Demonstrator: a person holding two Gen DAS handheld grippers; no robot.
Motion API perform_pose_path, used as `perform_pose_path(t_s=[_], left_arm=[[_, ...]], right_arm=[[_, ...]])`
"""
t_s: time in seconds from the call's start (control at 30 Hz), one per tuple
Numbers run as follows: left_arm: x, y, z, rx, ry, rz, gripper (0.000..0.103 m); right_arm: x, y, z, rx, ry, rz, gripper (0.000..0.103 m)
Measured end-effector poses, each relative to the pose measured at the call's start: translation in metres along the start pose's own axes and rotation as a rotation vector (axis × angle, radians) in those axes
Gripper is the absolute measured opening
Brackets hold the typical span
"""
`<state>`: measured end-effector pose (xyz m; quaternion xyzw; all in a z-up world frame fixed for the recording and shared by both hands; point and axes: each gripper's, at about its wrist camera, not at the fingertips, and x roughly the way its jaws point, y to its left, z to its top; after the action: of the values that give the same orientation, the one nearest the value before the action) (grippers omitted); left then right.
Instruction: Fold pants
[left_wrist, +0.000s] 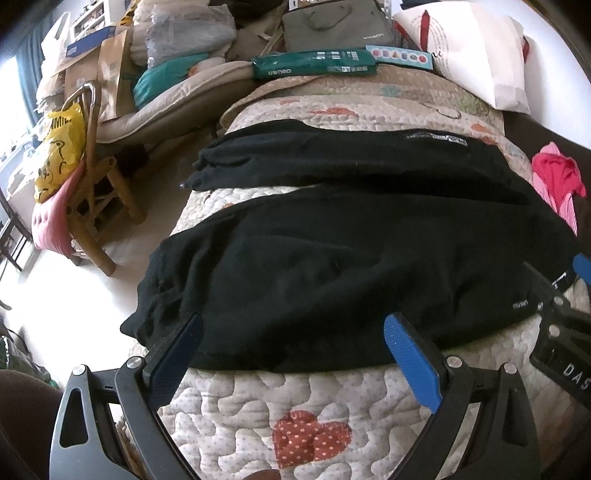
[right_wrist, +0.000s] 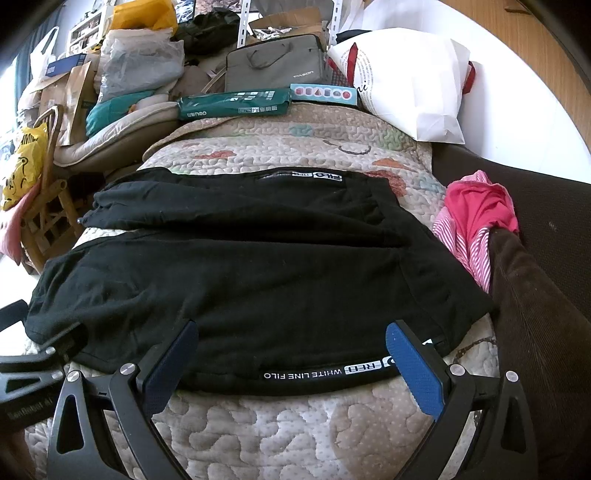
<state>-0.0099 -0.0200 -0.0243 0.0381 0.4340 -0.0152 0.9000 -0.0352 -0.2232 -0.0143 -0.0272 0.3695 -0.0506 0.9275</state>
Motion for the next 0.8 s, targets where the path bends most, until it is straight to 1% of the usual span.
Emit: perform_pose_path(t_s=[0.1,0.3,0.4,0.5,0.6,0.8], left_arm=[[0.005,-0.002,-0.003,0.004,0.030,-0.001,0.098],[0.020,0.001,-0.009,-0.030,0.101,-0.007,0.098],[0.022,0.003,-0.014,-0.046,0.105,-0.012,0.098],[0.025,0.004,-0.018,-0.062,0.120,-0.013,0.103],[0.028,0.013,-0.021,-0.126,0.144,-0.050,0.103],[0.027,0.011,-0.024,-0.088,0.140,-0.057,0.103]], right_arm=[[0.000,0.001,0.000,-0.001,0.000,0.000,0.103],[0.001,-0.004,-0.003,0.010,0.007,0.001,0.103],[0.001,-0.008,-0.005,0.020,0.009,0.001,0.103],[-0.001,-0.010,-0.005,0.027,0.008,0.002,0.103],[-0.003,-0.010,-0.004,0.027,0.003,0.003,0.103],[-0.008,-0.013,-0.002,0.029,-0.015,0.003,0.103]])
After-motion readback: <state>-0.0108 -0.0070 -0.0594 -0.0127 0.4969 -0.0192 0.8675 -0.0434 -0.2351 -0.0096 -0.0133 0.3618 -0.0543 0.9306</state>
